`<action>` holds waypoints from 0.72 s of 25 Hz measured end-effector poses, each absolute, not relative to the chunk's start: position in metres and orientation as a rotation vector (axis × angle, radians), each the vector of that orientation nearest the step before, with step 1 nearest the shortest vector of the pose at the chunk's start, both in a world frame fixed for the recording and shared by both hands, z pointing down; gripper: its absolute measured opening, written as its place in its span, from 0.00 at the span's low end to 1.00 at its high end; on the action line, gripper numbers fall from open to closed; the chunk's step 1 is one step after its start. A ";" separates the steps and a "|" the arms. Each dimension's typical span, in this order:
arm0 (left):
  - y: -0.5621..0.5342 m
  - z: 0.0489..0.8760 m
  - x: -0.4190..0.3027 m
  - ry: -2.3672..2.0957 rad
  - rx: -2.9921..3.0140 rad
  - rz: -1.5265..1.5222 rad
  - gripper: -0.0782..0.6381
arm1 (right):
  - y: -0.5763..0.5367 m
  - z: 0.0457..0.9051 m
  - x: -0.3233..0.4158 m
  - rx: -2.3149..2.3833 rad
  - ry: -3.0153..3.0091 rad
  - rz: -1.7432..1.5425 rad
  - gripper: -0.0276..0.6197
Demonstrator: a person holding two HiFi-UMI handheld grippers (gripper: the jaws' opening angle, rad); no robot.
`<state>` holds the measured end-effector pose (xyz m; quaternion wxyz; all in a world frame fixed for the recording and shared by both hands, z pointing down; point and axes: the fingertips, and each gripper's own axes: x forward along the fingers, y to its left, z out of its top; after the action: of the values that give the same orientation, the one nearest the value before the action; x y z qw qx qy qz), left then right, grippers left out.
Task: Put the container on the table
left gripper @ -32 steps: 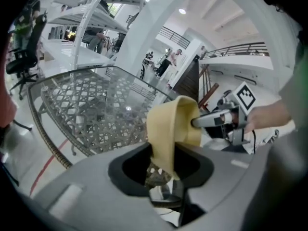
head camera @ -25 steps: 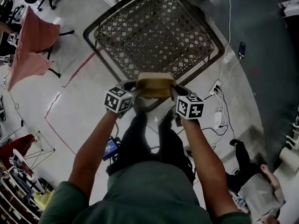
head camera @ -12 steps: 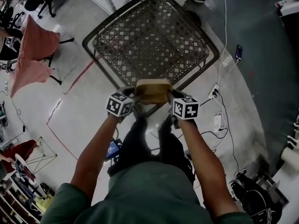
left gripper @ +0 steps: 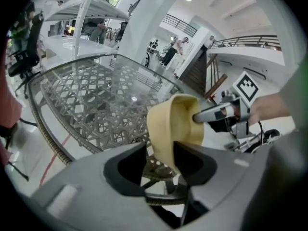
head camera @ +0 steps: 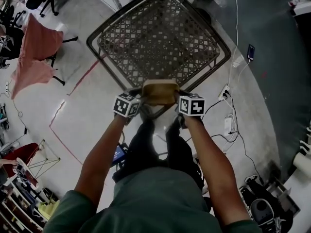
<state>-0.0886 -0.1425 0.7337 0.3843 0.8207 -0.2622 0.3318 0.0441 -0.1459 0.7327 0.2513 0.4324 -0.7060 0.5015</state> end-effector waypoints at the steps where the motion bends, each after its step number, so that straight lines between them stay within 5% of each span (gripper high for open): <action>1: -0.142 0.736 -0.090 -0.669 2.086 0.851 0.36 | -0.145 0.736 0.043 1.175 -1.913 1.367 0.10; 18: -0.144 0.763 -0.106 -0.679 2.033 0.878 0.39 | -0.153 0.757 0.036 1.180 -1.827 1.413 0.10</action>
<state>-0.1063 -0.1437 0.7626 0.4010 0.8040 -0.2685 0.3473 0.0356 -0.1528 0.7573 0.2704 0.4381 -0.6782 0.5243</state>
